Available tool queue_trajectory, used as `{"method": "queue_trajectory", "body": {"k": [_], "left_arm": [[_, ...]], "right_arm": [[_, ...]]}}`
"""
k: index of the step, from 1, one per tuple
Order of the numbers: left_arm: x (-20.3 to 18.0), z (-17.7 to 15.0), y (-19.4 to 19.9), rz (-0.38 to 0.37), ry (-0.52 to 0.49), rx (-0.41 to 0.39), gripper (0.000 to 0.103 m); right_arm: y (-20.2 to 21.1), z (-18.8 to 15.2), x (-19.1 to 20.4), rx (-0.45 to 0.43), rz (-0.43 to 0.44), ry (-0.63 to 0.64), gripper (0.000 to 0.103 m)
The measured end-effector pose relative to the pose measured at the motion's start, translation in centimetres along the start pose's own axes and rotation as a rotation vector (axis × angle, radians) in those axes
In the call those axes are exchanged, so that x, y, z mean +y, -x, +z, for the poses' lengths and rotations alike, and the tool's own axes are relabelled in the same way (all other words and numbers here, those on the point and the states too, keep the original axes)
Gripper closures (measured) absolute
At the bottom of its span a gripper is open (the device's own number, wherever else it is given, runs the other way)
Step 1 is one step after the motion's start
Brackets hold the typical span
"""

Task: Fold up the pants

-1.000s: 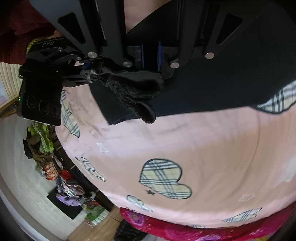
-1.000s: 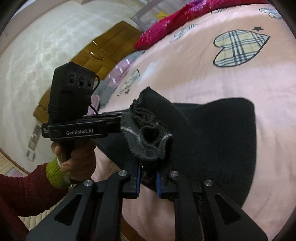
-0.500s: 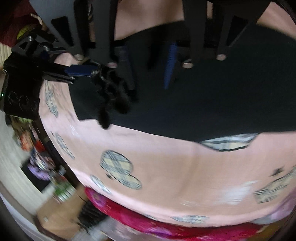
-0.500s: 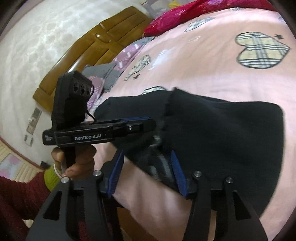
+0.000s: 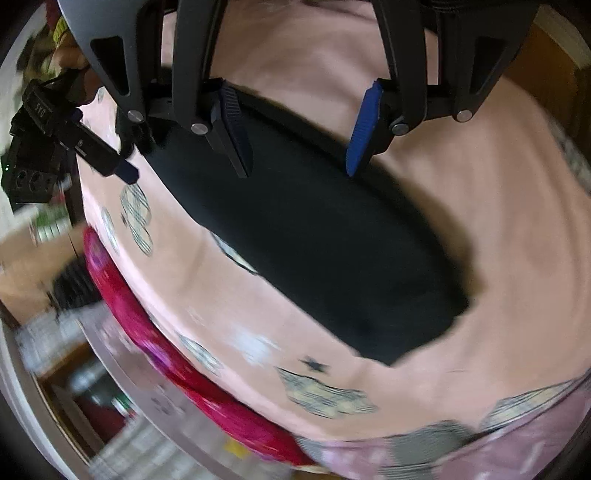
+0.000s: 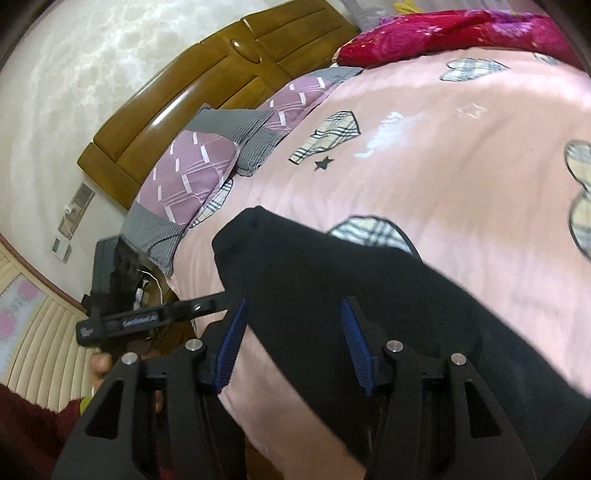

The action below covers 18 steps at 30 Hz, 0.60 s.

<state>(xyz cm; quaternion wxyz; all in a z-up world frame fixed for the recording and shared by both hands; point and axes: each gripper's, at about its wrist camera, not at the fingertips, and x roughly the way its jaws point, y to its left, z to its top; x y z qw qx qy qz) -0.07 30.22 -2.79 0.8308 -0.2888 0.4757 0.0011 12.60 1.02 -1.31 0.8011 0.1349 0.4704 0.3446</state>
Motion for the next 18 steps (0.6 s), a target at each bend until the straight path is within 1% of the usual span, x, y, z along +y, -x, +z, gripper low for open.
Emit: {"method": "queue_trajectory", "body": {"k": [2,7,10,12,18], "left_arm": [[1.5,0.6,0.4,0.036,0.043,-0.018,0.049],[4.0,2.2,0.4,0.08,0.126,-0.031,0.048],[5.7,2.8,0.4,0.109,0.162,-0.041,0.044],[6.7,3.3,0.1,0.128,0.179,-0.04,0.043],[8.4,4.6,-1.8,0.155,0.236,-0.016,0.042]], "right_arm": [[-1.1,1.2,0.4,0.018,0.001,0.016,0.049],[-4.9,3.7,1.3,0.096,-0.014,0.046,0.049],[-7.0,4.9,1.8,0.136,-0.021,0.074,0.049],[-8.6,6.0,2.2,0.156,-0.03,0.094,0.049],[-13.2,9.0,3.2,0.213,-0.034,0.144,0.049]]}}
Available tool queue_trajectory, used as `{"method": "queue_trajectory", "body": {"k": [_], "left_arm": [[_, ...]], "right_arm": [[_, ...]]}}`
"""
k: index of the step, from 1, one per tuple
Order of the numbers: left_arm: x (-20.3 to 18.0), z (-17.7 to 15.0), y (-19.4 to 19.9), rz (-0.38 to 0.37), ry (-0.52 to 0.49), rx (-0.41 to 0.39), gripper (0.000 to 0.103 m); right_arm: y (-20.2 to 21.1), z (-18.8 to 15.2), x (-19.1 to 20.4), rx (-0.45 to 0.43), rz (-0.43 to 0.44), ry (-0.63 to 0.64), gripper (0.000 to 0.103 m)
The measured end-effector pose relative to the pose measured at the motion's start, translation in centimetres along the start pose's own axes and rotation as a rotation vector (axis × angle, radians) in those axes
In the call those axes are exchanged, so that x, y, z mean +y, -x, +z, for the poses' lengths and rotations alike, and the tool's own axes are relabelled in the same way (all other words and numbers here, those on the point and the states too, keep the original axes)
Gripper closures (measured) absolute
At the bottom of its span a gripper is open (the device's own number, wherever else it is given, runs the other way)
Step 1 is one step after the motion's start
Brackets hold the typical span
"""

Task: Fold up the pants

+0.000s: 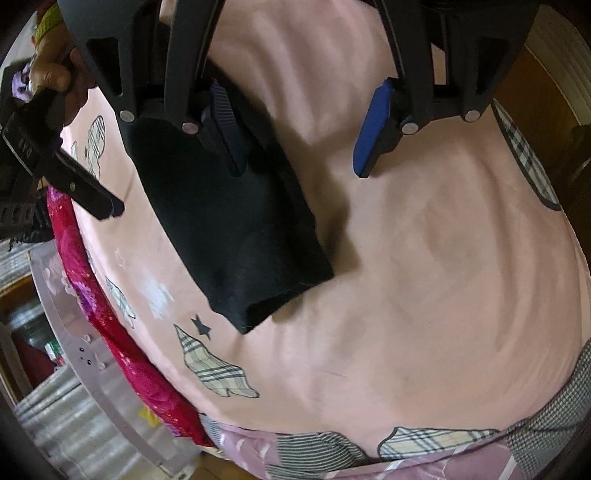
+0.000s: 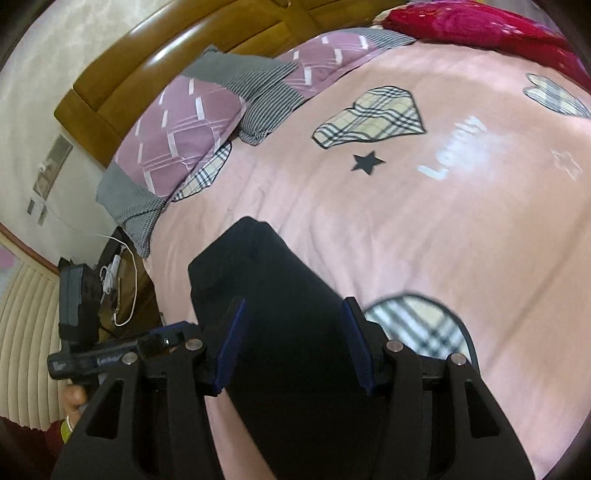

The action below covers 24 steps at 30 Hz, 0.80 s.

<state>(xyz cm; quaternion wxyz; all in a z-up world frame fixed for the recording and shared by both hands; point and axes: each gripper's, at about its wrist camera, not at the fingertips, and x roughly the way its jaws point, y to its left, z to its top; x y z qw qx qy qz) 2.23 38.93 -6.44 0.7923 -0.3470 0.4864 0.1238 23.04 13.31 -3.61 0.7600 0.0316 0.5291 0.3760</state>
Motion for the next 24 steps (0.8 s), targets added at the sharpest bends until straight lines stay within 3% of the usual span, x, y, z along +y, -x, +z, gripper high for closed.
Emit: {"method": "queue_trajectory", "body": {"k": [17,24], "left_arm": [[-0.1,2.0,-2.4,0.026,0.031,-0.03,0.038],[-0.6,2.0,-2.9,0.06,0.002,-0.062,0.041]], "right_arm": [[-8.5,4.3,0.4,0.157,-0.004,0.117,0.049],[-12.1,3.9,1.8,0.254,0.007,0.226,0.049]]}}
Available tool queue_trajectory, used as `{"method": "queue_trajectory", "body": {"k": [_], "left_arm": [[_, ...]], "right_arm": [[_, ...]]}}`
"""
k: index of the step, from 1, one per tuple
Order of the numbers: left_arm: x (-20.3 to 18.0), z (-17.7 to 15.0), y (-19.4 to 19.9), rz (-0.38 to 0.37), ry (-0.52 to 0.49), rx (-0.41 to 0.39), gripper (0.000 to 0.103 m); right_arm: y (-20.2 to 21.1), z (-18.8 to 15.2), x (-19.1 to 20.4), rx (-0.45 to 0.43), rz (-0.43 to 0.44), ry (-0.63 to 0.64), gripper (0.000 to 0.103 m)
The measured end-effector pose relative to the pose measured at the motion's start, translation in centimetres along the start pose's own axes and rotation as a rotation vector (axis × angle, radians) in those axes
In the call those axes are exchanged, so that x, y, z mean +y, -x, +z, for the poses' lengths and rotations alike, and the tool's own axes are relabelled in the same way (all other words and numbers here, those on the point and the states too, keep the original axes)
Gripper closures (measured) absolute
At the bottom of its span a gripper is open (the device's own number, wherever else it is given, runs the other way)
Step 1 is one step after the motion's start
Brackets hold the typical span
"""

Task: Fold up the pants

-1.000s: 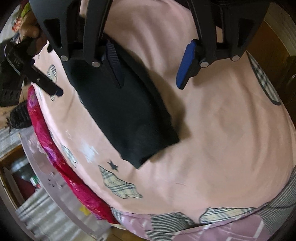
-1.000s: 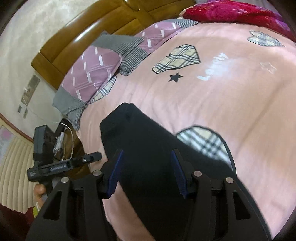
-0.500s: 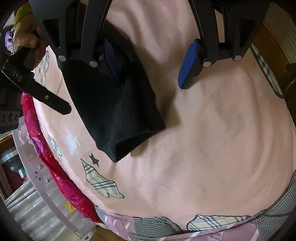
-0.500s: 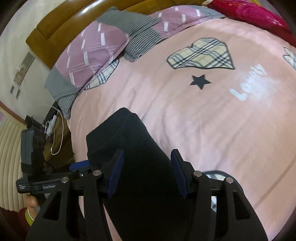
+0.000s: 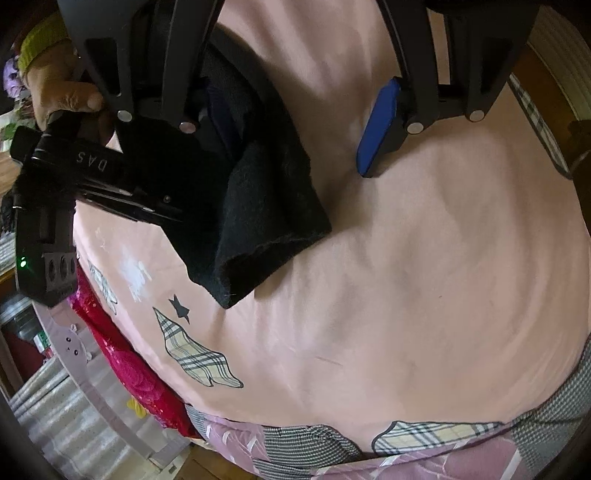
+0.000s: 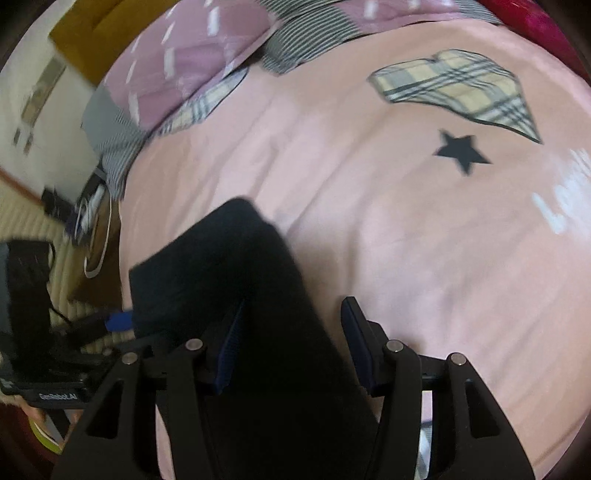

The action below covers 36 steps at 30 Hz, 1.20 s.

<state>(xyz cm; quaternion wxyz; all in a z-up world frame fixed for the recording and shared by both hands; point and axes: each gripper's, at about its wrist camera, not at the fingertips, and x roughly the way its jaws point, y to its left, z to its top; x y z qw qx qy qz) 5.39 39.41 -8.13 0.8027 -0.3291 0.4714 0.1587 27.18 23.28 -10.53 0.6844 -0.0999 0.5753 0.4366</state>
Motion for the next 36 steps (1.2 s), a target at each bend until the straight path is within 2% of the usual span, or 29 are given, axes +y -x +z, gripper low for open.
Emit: {"method": "queue_trajectory", "body": {"k": [1,3,4,7,8,15,25,29,36], "left_arm": [[-0.2,0.0,-0.1,0.009,-0.011,-0.009,0.045],[-0.6,0.0,-0.2,0.013,-0.043,-0.022,0.058],[-0.8,0.0,-0.2,-0.01,-0.06,-0.021,0.072],[-1.6,-0.2,0.7,-0.043,-0.088,-0.045,0.08],[-2.0,-0.2,1.1,-0.054,-0.101,-0.052,0.082],[-6.0,-1.4,6.4,-0.153,-0.205,-0.113,0.082],[-14.4,-6.1,12.6,-0.303,-0.417,-0.177,0.082],[-17.5,-8.7,13.3,-0.331,-0.493,-0.164,0.082],[-22.2,-13.7,12.8,-0.386,-0.622,-0.099,0.082]], "right_arm": [[-0.2,0.1,0.3,0.0,0.0,0.015,0.05],[-0.2,0.3,0.4,-0.003,0.029,0.012,0.062],[-0.1,0.4,0.4,-0.003,0.046,0.005,0.071],[0.9,0.1,0.5,-0.019,0.072,-0.019,0.083],[1.4,-0.1,0.5,-0.028,0.084,-0.032,0.084],[9.0,-2.8,0.9,-0.178,0.145,-0.066,0.085],[19.3,-10.9,0.1,-0.368,0.122,-0.112,0.085],[21.7,-14.1,-0.9,-0.417,0.095,-0.143,0.085],[23.5,-19.3,-3.0,-0.488,0.085,-0.217,0.085]]}}
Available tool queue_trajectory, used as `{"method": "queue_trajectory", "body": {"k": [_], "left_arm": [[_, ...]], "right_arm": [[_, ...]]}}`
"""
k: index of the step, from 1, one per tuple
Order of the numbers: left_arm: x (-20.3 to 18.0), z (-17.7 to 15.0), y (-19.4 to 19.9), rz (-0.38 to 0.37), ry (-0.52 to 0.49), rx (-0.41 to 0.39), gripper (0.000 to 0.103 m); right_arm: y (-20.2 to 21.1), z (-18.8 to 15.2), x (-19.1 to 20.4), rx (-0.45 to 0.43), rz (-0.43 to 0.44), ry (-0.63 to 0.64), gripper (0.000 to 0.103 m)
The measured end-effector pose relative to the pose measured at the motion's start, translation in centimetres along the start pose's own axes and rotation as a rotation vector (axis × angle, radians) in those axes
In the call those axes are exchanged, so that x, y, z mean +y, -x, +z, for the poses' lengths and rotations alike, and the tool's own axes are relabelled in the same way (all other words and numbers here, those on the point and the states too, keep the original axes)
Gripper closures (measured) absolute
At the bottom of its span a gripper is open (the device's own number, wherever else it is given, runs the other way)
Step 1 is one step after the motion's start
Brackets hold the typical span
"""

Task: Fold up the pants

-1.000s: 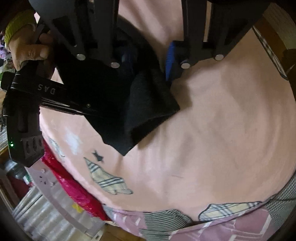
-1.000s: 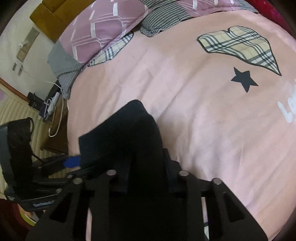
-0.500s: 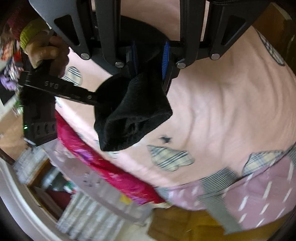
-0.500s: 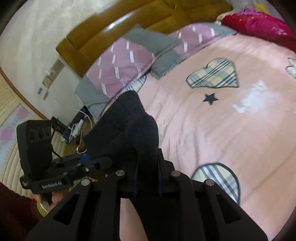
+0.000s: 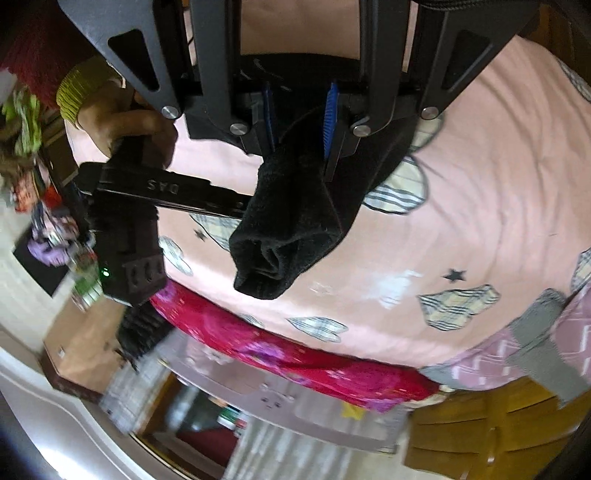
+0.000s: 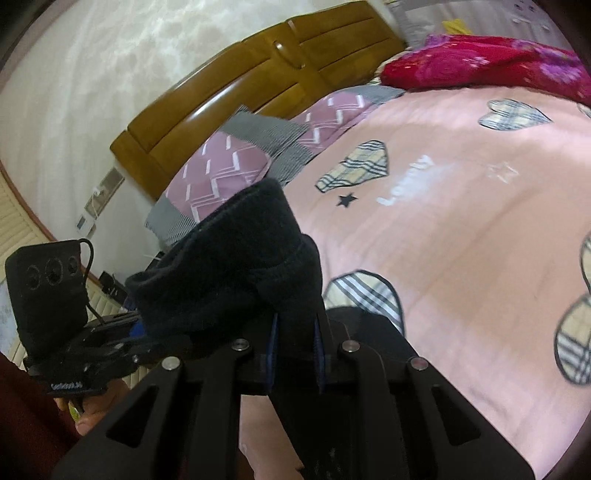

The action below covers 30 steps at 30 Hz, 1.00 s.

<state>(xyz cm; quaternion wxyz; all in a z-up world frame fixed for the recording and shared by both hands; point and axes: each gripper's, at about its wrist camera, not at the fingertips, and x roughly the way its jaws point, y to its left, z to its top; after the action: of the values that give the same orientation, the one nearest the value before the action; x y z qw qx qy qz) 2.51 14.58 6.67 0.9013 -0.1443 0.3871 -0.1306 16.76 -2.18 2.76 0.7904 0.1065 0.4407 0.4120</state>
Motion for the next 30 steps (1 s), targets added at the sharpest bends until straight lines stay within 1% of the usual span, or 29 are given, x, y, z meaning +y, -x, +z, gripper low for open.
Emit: {"method": "queue_trajectory", "body": {"k": [3,8,14,18,23,30], "left_arm": [[-2.4,-1.1,-1.4,-0.03,-0.04,0.03,0.082],[-6.0,-3.2,-3.7,-0.057,-0.113,0.087,0.082],[-8.6,-5.4,-6.5,-0.072,-0.185,0.157,0.082],[-9.6,-6.5,-7.9,-0.079,-0.211,0.182,0.082],[-10.8,-8.0,-9.4,-0.069,-0.27,0.2,0.082],[-11.2,-9.1,-11.0,-0.071,-0.338,0.217,0.082]], "right_arm": [[1.5,-1.6,-1.5,-0.025,-0.003,-0.034,0.085],[3.7,-4.2,-3.6,-0.052,-0.034,-0.079,0.085],[5.5,-7.0,-5.9,-0.08,-0.058,-0.137,0.085],[6.2,-8.3,-6.9,-0.097,-0.061,-0.168,0.085],[6.9,-9.5,-7.9,-0.116,-0.068,-0.193,0.085],[7.7,-10.5,-8.2,-0.115,-0.102,-0.19,0.083]]}}
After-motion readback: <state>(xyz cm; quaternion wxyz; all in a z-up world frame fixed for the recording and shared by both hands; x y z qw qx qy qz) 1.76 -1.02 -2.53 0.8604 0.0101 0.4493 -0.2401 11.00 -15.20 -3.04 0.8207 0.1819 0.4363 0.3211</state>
